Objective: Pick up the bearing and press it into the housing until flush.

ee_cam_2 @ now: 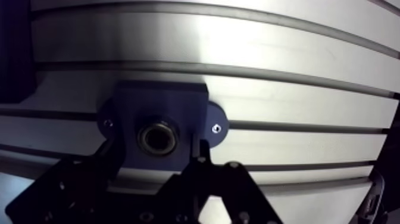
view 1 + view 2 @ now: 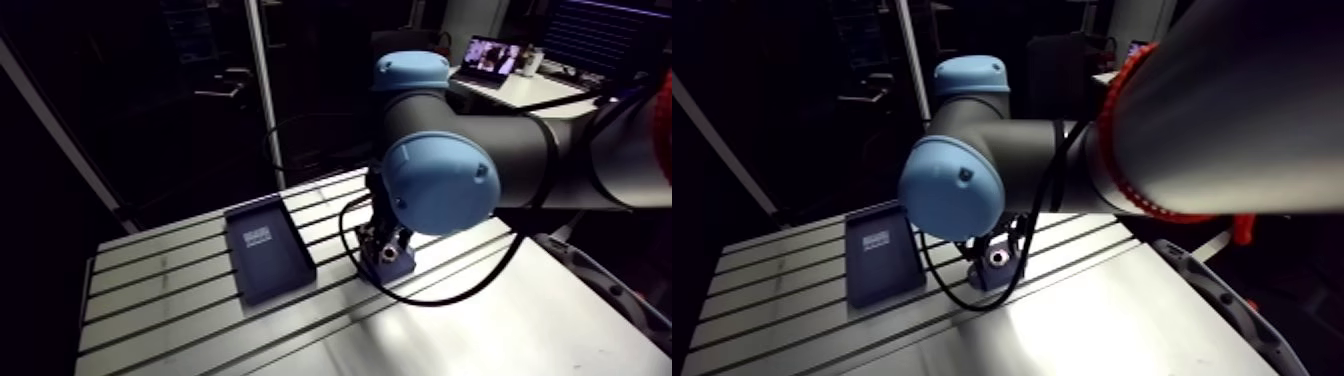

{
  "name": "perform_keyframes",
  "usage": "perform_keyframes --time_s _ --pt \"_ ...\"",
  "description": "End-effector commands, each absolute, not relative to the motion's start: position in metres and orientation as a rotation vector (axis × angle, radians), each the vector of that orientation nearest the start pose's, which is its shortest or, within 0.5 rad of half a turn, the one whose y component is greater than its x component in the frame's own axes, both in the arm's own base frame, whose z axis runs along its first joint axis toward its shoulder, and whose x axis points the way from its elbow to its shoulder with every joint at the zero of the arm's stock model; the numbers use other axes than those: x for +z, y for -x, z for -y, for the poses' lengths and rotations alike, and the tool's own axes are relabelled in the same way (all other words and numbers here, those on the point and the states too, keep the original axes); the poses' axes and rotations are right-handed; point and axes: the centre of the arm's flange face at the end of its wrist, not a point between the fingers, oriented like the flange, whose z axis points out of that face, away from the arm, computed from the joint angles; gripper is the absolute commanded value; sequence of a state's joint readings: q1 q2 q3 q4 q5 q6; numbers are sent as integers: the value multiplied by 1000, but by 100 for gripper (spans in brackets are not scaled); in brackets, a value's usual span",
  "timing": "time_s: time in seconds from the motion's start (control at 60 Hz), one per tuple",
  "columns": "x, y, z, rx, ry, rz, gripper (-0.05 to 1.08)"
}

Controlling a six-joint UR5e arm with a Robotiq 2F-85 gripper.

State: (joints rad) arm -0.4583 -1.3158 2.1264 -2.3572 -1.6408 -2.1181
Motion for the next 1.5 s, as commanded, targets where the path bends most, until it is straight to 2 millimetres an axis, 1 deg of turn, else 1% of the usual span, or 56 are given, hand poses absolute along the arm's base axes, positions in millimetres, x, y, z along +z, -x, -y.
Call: perform_keyframes --time_s 0.017,0.117,0.267,0.317,0.367,0.383,0.4,0.433,0.45,0.467,0.483,0.5,0.517,0.533,0.55,0.567,0.633,0.733,0.817,1.033,1.183,1.5 --pt "190 481 -97 80 138 -3087 0" --pt "192 482 -96 83 133 -3090 0" --pt "201 481 -95 73 114 -3091 0" --pt "217 483 -96 66 72 -3088 1" --pt "222 484 -96 63 51 -3084 1" --pt "229 485 -97 59 36 -3082 6" --pt "229 485 -97 59 36 -3082 6" --pt "235 486 -97 42 17 -3064 48" --pt "235 486 -97 42 17 -3064 48" --pt "237 487 -98 37 2 -3060 66" --pt "237 487 -98 37 2 -3060 66" --pt "238 488 -98 31 -7 -3061 76" --pt "238 488 -98 31 -7 -3061 76" --pt "238 488 -97 29 -14 -3062 81" --pt "238 488 -97 29 -14 -3062 81" --pt "238 488 -98 28 -21 -3065 84" --pt "238 488 -98 26 -27 -3065 87" --pt "236 487 -97 28 -36 -3060 89" --pt "229 486 -97 21 -35 -3048 90" --pt "224 489 -99 41 -35 -3074 92" --pt "218 489 -99 41 -34 -3068 96" --pt "212 488 -100 33 -34 -3057 99"
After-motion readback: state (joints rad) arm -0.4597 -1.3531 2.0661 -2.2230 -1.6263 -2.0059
